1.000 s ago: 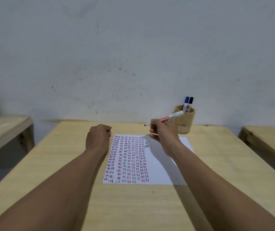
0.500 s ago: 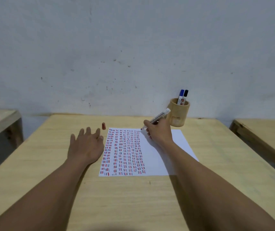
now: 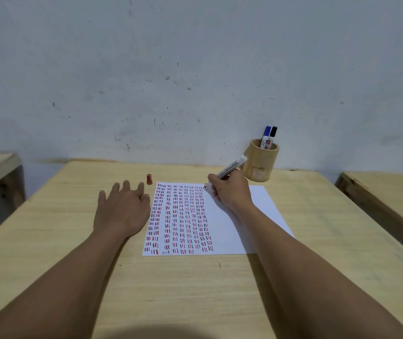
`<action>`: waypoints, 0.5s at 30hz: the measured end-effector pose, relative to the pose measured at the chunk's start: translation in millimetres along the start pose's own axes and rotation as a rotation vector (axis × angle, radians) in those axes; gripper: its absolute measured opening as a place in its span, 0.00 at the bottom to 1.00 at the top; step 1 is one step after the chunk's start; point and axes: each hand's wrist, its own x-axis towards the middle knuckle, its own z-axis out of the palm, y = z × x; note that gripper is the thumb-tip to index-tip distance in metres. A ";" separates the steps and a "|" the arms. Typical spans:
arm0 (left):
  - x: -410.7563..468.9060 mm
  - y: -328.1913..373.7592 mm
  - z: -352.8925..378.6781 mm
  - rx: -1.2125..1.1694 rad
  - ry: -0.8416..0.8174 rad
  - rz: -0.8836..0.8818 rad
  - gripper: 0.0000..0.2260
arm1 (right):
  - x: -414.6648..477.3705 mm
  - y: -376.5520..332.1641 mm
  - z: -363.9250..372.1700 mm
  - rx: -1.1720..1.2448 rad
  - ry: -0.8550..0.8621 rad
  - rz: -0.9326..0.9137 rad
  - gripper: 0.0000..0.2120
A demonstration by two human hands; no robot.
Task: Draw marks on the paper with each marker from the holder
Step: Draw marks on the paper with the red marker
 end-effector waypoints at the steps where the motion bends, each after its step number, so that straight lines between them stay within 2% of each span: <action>1: 0.2 -0.4 0.2 0.001 0.000 -0.001 0.26 | 0.2 0.0 0.3 0.000 0.000 0.002 0.13; 15: -1.6 1.5 -1.6 -0.007 0.009 -0.003 0.26 | 1.3 0.6 -2.4 -0.002 -0.029 -0.019 0.12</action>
